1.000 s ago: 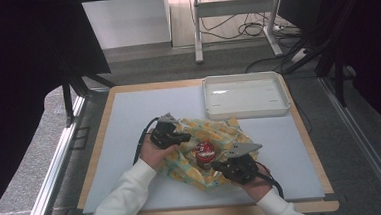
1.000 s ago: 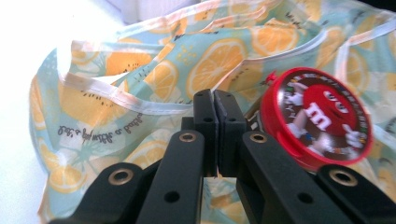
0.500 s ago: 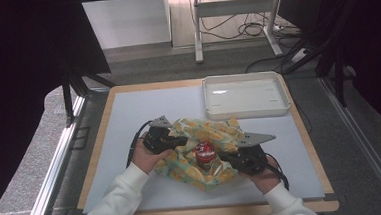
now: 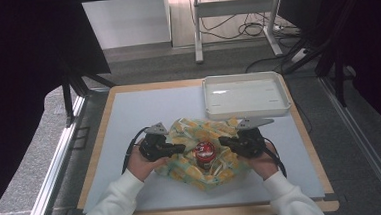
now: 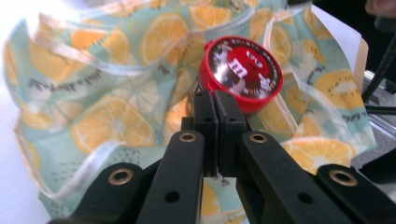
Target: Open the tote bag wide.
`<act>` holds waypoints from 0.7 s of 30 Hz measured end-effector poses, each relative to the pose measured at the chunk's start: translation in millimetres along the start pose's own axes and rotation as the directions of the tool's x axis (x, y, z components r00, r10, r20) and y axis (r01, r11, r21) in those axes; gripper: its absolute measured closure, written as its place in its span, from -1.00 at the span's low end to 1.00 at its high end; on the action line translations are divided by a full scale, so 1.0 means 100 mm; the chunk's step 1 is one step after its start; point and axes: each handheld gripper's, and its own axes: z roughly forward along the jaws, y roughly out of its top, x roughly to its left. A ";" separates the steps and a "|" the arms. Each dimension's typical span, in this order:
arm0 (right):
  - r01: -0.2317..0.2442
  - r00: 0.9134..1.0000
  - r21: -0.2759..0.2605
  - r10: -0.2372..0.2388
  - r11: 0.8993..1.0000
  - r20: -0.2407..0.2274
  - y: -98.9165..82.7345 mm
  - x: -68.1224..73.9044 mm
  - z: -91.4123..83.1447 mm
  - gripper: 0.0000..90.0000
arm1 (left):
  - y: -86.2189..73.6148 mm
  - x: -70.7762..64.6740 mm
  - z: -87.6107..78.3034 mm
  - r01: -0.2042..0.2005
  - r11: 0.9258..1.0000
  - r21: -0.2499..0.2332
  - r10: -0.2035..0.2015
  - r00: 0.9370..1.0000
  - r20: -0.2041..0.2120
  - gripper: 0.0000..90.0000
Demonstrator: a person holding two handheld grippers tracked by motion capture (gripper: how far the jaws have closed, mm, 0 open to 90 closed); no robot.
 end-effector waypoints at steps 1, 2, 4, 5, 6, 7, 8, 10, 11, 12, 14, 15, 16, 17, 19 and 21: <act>-0.002 1.000 0.002 0.002 1.000 0.002 0.02 -0.01 0.02 0.98 | -0.01 -0.01 0.01 -0.001 1.000 0.003 0.001 1.000 0.001 0.99; -0.005 1.000 0.003 0.005 1.000 0.001 0.04 -0.03 0.06 0.98 | -0.02 -0.01 0.02 -0.001 1.000 0.008 0.001 1.000 0.003 0.99; -0.010 1.000 0.010 0.010 1.000 0.002 0.06 -0.05 0.13 0.98 | -0.04 -0.02 0.03 -0.001 1.000 0.015 0.001 1.000 0.006 0.99; -0.012 1.000 0.016 0.012 1.000 0.003 0.06 -0.06 0.16 0.98 | -0.05 -0.02 0.04 -0.001 1.000 0.018 0.000 1.000 0.008 0.99; -0.009 1.000 0.027 0.009 1.000 0.005 0.06 -0.06 0.20 0.98 | -0.06 -0.02 0.05 0.000 1.000 0.022 0.000 1.000 0.011 0.99; -0.010 1.000 0.036 0.009 0.999 0.008 0.06 -0.07 0.23 0.98 | -0.07 -0.02 0.05 0.003 1.000 0.025 -0.003 1.000 0.016 0.99; -0.008 1.000 0.045 0.007 0.999 0.007 0.05 -0.08 0.26 0.98 | -0.07 -0.03 0.06 0.002 1.000 0.030 -0.002 1.000 0.016 0.99; -0.009 1.000 0.072 0.008 0.997 0.011 0.03 -0.09 0.31 0.98 | -0.09 -0.03 0.08 0.002 0.999 0.039 -0.003 1.000 0.022 0.99; -0.008 1.000 0.087 0.007 0.996 0.018 0.02 -0.09 0.33 0.98 | -0.10 -0.04 0.09 0.006 0.999 0.039 -0.007 1.000 0.024 0.99; -0.011 1.000 0.097 0.010 0.995 0.020 0.00 -0.11 0.35 0.98 | -0.12 -0.04 0.10 0.002 0.999 0.047 -0.003 1.000 0.028 0.99; -0.025 0.999 0.129 0.023 0.991 0.023 -0.06 -0.15 0.41 0.98 | -0.15 -0.06 0.12 0.009 0.998 0.055 -0.011 0.999 0.036 0.99; -0.025 0.999 0.129 0.023 0.991 0.023 -0.06 -0.15 0.41 0.98 | -0.16 -0.06 0.14 0.005 0.998 0.064 -0.007 0.999 0.040 0.99; -0.034 0.999 0.141 0.031 0.989 0.025 -0.08 -0.16 0.44 0.98 | -0.18 -0.07 0.15 0.005 0.997 0.071 -0.008 0.999 0.043 0.99; -0.031 0.999 0.154 0.027 0.988 0.028 -0.09 -0.17 0.46 0.98 | -0.19 -0.08 0.17 0.008 0.997 0.074 -0.012 0.999 0.046 0.99; -0.029 0.999 0.174 0.022 0.984 0.043 -0.12 -0.19 0.51 0.98 | -0.23 -0.10 0.20 0.007 0.996 0.087 -0.011 0.998 0.056 0.99; -0.034 0.998 0.191 0.022 0.981 0.065 -0.14 -0.25 0.58 0.98 | -0.27 -0.12 0.24 0.002 0.994 0.106 -0.008 0.998 0.062 0.99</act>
